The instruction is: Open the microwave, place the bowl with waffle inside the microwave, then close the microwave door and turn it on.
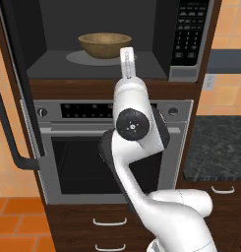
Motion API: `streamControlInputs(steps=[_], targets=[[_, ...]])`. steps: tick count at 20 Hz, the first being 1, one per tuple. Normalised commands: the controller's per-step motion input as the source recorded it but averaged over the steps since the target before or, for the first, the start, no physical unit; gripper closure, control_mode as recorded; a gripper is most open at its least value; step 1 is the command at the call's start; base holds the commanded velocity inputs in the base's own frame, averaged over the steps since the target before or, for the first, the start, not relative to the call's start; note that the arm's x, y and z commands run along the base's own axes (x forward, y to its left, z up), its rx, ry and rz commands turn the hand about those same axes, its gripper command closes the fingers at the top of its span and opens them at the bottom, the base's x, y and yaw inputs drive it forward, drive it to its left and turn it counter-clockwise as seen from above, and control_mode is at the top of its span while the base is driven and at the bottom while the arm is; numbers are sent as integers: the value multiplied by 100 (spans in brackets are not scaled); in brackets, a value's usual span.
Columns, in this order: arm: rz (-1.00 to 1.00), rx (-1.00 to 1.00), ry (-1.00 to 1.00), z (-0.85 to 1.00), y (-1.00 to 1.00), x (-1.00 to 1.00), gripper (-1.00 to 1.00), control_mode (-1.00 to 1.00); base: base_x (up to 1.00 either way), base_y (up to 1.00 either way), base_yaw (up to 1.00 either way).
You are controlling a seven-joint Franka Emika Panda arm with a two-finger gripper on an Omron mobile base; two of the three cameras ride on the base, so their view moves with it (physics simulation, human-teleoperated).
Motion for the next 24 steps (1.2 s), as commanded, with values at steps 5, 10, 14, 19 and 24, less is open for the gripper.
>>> streamControlInputs(steps=[5,10,14,19,24], targets=[[-18,-9,2,-78,-5,-69,-100,-100,0,0,0],[-7,-17,-4,-81,-32,-14,-100,-100,0,0,0],[-7,-19,0,-56,-7,0,-100,-100,0,0,0],[-19,-24,0,-32,32,-25,-100,-100,0,0,0],[-18,-23,-2,-35,45,-37,-100,-100,0,0,0]])
